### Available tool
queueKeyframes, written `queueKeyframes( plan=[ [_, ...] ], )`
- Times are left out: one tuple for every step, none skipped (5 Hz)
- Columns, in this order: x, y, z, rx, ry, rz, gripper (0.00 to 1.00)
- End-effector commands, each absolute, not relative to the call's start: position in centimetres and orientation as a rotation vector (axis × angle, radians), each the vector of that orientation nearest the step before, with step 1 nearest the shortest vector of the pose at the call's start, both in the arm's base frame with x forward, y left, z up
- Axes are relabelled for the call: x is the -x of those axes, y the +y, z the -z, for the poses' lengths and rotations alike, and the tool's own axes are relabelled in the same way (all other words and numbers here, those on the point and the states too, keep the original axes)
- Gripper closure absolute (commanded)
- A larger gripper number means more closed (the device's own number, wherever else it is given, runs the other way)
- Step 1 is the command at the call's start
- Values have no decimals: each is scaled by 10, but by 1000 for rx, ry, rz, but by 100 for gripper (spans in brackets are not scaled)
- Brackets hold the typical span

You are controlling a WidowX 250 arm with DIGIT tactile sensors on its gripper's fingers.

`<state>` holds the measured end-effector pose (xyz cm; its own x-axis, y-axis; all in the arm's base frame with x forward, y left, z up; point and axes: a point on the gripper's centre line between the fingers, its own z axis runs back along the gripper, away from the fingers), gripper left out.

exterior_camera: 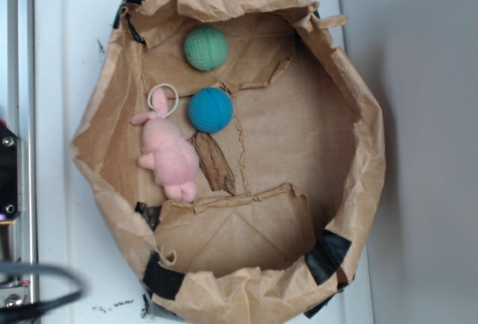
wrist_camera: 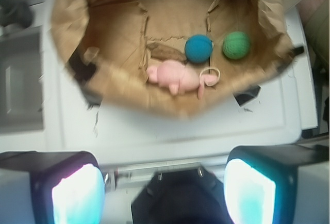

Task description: Grab the blue ball.

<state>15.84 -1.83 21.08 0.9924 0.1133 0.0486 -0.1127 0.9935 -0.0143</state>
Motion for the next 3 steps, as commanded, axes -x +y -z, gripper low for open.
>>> queueKeyframes(
  plan=[
    [-185, 5, -204, 53, -70, -275, 0],
    [-192, 7, -186, 70, -95, -377, 0],
    [-195, 7, -175, 88, -105, -430, 0]
  ],
)
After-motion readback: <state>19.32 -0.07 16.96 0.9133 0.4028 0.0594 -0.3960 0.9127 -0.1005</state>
